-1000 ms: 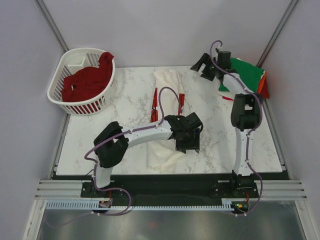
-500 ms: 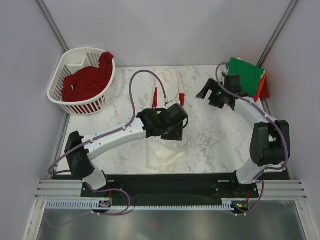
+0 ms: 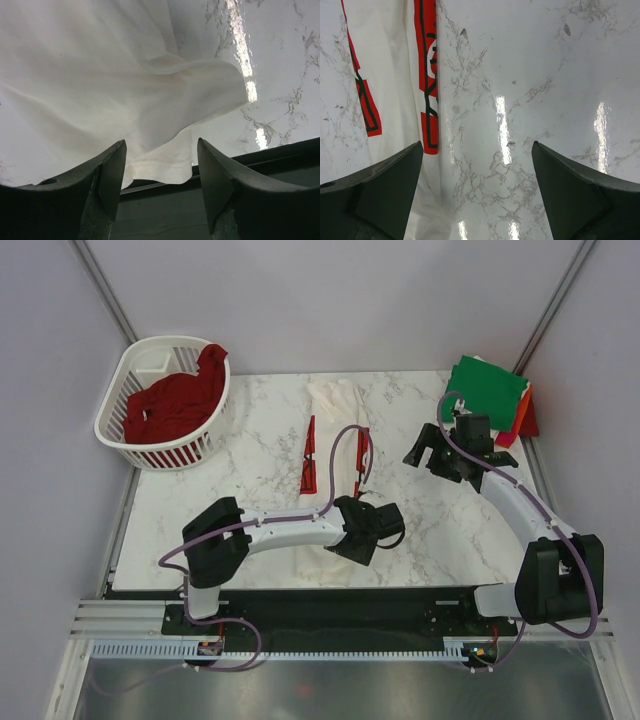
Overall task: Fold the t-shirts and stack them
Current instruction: Fold the tshirt
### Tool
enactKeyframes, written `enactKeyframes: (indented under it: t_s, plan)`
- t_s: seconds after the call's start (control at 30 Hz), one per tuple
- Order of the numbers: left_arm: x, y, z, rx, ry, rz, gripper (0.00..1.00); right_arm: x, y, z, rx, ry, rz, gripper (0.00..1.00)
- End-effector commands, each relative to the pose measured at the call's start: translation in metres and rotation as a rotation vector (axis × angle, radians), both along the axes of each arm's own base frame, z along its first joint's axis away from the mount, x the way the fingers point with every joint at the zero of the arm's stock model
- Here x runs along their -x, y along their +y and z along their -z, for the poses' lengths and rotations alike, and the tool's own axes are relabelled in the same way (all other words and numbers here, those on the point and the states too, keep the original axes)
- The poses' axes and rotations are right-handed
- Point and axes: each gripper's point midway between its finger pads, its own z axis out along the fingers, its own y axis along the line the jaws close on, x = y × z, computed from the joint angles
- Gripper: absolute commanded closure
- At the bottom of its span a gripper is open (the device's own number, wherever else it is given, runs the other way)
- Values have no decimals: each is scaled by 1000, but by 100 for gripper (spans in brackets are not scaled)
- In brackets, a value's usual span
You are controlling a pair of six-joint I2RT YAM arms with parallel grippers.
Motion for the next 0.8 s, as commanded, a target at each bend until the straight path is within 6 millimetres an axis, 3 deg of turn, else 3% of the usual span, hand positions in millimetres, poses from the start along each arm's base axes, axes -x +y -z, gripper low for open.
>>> enactKeyframes:
  t_s: [0.0,0.13,0.3,0.43,0.63,0.77]
  plan:
    - [-6,-1,-4,-23,-61,25,34,3,-6,-7,41,-18,-3,2]
    - [2,2,4,-46,-55,40,35,11,-6,4,42,10,-13,2]
    - [11,-20,-2,-32,-95,103,35,12,-5,12,43,29,-21,2]
    - [8,-39,-8,-23,-137,137,35,9,-7,5,50,7,-10,2]
    - [1,-49,4,-65,-156,165,35,2,-6,-12,29,-29,3,2]
    - [-7,-54,-2,-81,-205,178,35,2,-4,-13,22,-29,1,2]
